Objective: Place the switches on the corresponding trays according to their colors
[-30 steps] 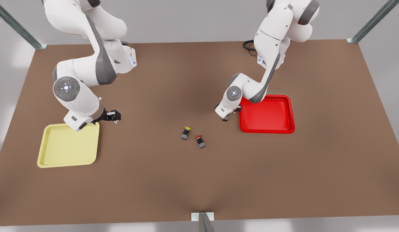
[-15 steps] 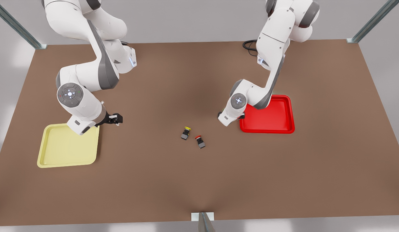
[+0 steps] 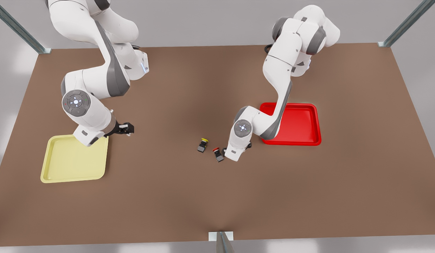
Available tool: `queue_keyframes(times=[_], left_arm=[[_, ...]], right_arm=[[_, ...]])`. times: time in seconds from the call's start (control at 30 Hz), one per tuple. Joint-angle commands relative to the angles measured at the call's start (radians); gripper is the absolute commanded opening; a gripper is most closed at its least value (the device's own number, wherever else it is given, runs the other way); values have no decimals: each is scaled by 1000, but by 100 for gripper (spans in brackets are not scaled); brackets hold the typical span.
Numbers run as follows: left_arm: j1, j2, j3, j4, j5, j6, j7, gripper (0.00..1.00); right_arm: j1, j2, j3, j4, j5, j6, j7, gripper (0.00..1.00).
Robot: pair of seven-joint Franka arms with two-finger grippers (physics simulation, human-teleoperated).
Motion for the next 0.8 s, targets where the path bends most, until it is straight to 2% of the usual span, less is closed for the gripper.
queue_keyframes(times=[0.0, 0.13, 0.23, 0.43, 0.5, 0.77], left_arm=[[5, 0, 0, 2, -25, -5, -3, 100], [29, 9, 0, 22, -33, -25, -6, 100], [34, 71, 1, 83, -33, -17, -20, 100], [-18, 160, 4, 212, -25, -14, -73, 100], [-57, 201, 46, 250, -25, -8, -80, 100], [-78, 238, 54, 292, -31, 7, -195, 100]], right_arm=[[1, 1, 0, 0, 2, 0, 0, 100], [-1, 1, 12, -2, 2, -3, 2, 100], [1, 3, 12, -3, 2, -3, 2, 100], [1, 3, 14, -3, 0, -2, 2, 100], [1, 3, 14, -3, 0, -2, 2, 100], [12, 13, 14, -3, 2, 3, 3, 100]])
